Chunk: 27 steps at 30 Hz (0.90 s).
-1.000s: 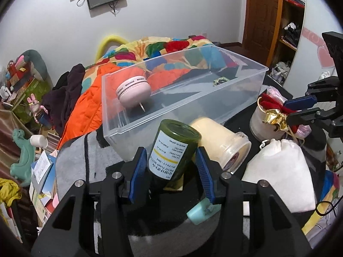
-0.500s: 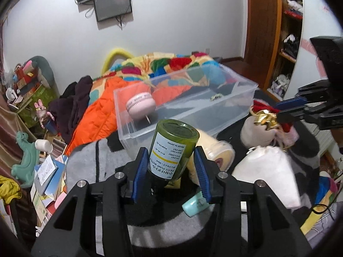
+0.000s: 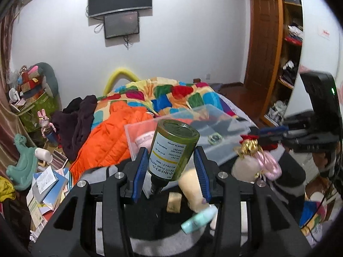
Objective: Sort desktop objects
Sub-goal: 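Carry the bottle and red pouch into the clear box and release both tools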
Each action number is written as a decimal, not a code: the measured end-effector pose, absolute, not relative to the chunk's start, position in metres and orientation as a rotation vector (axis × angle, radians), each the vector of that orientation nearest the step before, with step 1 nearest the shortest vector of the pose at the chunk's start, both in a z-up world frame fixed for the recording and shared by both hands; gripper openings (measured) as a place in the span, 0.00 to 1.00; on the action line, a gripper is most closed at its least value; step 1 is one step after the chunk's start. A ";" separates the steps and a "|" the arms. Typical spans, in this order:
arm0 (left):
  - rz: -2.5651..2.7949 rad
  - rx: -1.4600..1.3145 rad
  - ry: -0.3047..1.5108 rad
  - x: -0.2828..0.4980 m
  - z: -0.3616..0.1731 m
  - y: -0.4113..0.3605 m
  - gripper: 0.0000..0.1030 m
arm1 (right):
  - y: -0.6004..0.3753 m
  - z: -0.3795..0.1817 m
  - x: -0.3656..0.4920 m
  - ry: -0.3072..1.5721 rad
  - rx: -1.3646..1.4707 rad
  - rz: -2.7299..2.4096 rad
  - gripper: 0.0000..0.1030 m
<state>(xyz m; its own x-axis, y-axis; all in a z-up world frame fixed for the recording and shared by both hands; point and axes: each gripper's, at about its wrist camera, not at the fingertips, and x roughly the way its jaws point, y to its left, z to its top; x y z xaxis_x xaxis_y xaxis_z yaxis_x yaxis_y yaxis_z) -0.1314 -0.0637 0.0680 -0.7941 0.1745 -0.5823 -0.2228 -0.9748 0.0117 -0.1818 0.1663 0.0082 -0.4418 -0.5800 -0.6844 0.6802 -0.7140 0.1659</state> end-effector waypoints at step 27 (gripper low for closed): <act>2.709 -1.126 0.020 -0.211 0.010 -0.068 0.42 | 0.150 -0.002 -0.260 0.049 1.015 -2.313 0.13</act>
<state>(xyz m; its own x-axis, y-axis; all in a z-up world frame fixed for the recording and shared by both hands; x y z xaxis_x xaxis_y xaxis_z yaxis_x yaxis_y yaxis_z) -0.2112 -0.0681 0.0103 -0.6869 0.1852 -0.7027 -0.1955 -0.9784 -0.0667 -0.2597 0.1496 -0.0019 -0.5236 -0.5142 -0.6793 0.5423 -0.8161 0.1998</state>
